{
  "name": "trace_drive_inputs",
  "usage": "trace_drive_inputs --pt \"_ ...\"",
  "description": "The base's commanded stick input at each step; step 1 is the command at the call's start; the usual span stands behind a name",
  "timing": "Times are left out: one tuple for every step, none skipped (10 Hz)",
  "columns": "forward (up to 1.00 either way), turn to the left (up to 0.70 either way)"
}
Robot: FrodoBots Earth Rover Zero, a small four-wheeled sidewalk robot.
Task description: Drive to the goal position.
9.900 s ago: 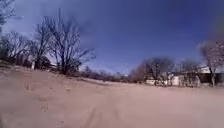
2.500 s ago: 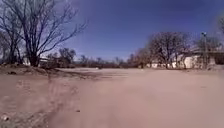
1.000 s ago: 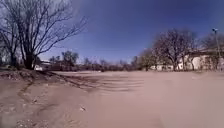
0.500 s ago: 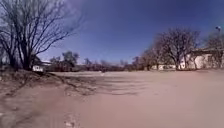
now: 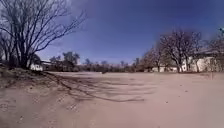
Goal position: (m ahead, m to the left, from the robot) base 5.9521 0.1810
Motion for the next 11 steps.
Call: trace_drive_inputs --pt "1.00 0.00" --pt "1.00 0.00" --pt "1.00 0.00" --pt "1.00 0.00" --pt "1.00 0.00" --pt "1.00 0.00" --pt "1.00 0.00" --pt "1.00 0.00" --pt "1.00 0.00" --pt "1.00 0.00" --pt "1.00 0.00"
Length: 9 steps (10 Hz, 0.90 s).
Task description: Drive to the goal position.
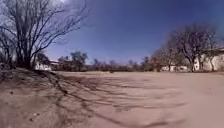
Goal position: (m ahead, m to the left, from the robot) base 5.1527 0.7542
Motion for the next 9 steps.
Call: trace_drive_inputs --pt "1.00 0.00" --pt "1.00 0.05" --pt "1.00 0.22" --pt "1.00 0.27" --pt "1.00 0.27" --pt "1.00 0.11" --pt "1.00 0.00" --pt "1.00 0.00" --pt "1.00 0.00"
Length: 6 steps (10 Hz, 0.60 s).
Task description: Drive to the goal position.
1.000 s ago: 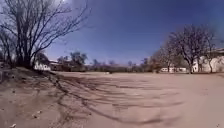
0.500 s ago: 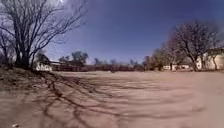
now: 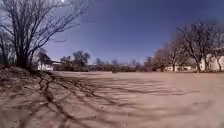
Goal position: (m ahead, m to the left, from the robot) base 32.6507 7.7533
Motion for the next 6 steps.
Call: trace_drive_inputs --pt "1.00 0.00" --pt "1.00 0.00" --pt "1.00 0.00" --pt "1.00 0.00" --pt "1.00 0.00" --pt "1.00 0.00"
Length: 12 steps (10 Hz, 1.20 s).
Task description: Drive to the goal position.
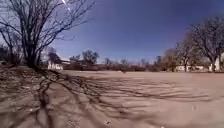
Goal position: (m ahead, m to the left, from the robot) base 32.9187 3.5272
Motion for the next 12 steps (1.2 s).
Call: trace_drive_inputs --pt "1.00 0.00" --pt "1.00 0.00" --pt "1.00 0.00" --pt "1.00 0.00" --pt "1.00 0.00" --pt "1.00 0.00" --pt "1.00 0.00" --pt "1.00 0.00" --pt "1.00 0.00" --pt "1.00 0.00" --pt "1.00 0.00" --pt "1.00 0.00"
